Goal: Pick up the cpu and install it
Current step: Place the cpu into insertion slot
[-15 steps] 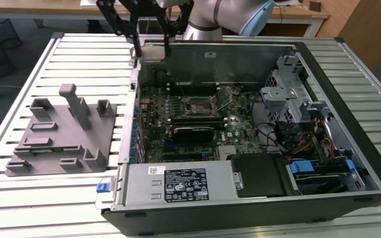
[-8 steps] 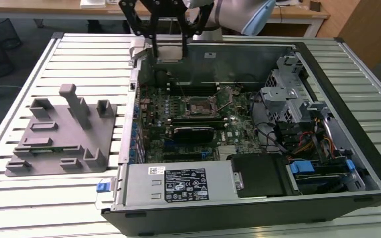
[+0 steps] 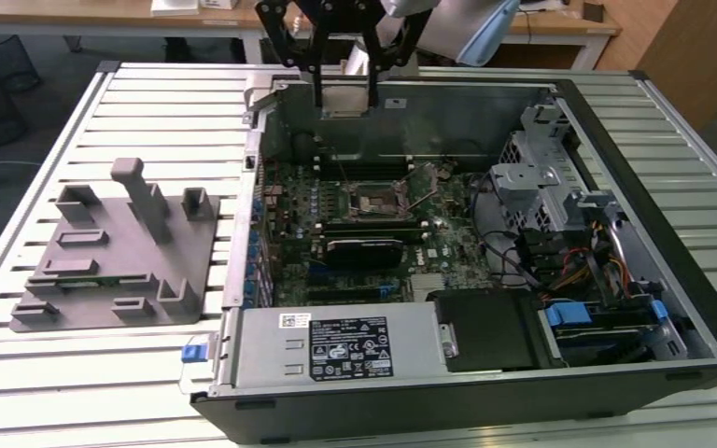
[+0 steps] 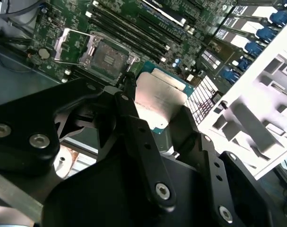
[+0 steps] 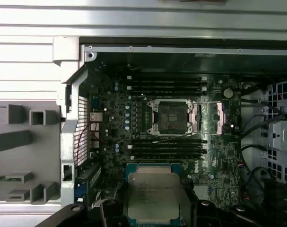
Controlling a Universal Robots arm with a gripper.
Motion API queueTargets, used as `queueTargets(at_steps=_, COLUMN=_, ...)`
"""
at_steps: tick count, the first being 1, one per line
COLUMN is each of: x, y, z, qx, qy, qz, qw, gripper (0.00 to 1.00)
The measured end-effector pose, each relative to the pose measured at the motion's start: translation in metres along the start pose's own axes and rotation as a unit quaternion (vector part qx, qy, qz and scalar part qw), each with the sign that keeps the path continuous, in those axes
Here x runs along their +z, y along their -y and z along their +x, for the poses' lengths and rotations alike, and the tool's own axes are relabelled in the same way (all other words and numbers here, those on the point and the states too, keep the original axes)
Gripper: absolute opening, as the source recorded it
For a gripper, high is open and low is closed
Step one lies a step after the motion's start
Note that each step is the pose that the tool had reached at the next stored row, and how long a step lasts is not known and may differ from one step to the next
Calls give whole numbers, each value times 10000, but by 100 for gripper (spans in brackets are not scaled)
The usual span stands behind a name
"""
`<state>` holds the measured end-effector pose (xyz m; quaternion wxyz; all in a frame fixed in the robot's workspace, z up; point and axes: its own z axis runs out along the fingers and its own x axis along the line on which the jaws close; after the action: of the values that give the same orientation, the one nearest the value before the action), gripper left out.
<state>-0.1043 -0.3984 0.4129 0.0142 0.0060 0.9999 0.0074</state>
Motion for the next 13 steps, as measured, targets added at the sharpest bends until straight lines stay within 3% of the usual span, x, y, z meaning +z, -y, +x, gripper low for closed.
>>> queueTargets(at_steps=4, x=2, y=-7, z=-37, qx=38, qy=0, qz=27, qw=10000, gripper=53)
queueTargets(at_steps=7, x=9, y=-12, z=-39, qx=207, qy=4, qz=40, qw=9998, gripper=53)
queueTargets(at_steps=13, x=29, y=-12, z=-39, qx=751, qy=9, qz=56, qw=9972, gripper=53)
